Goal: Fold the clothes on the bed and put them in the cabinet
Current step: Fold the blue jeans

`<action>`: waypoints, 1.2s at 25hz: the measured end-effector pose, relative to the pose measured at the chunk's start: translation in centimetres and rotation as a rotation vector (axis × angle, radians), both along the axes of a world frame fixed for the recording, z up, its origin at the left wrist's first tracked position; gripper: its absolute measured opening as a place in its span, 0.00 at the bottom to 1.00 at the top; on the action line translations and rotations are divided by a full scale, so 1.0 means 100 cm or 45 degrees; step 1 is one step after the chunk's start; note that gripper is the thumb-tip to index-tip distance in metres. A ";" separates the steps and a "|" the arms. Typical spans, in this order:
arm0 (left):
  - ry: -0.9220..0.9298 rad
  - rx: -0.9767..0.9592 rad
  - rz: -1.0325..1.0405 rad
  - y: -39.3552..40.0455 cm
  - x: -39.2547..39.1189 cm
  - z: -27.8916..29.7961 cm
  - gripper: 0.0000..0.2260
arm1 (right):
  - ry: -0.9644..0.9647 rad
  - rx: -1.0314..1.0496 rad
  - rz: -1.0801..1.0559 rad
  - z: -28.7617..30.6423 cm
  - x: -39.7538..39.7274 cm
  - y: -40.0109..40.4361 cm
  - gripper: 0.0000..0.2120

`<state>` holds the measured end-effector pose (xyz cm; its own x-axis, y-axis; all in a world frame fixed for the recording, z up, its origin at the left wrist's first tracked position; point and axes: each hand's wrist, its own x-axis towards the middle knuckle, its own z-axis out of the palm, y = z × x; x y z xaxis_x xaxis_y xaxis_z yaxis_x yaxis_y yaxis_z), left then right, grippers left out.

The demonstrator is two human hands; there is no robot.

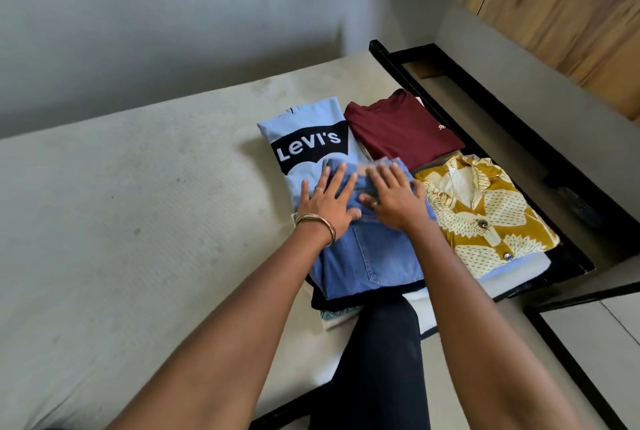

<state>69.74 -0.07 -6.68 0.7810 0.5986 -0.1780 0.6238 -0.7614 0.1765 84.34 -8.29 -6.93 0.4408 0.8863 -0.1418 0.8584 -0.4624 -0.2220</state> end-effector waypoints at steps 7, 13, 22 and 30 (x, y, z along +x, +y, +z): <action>0.245 -0.412 0.038 0.038 0.004 -0.036 0.31 | 0.048 -0.302 0.069 -0.045 -0.001 0.021 0.34; -0.392 -0.724 0.111 0.043 -0.024 -0.020 0.25 | -0.125 -0.237 -0.154 -0.005 -0.021 0.053 0.22; -0.595 -0.754 0.784 0.062 -0.181 0.023 0.10 | 0.054 0.168 -0.247 0.056 -0.138 0.066 0.15; -0.201 -0.306 0.621 0.045 -0.305 0.153 0.13 | 0.141 -0.011 0.014 0.175 -0.261 0.055 0.14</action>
<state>39.25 4.47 8.65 0.4523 0.8540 -0.2572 0.8454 -0.3187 0.4287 58.29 -2.81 10.60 0.4125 0.8895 -0.1968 0.8338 -0.4556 -0.3117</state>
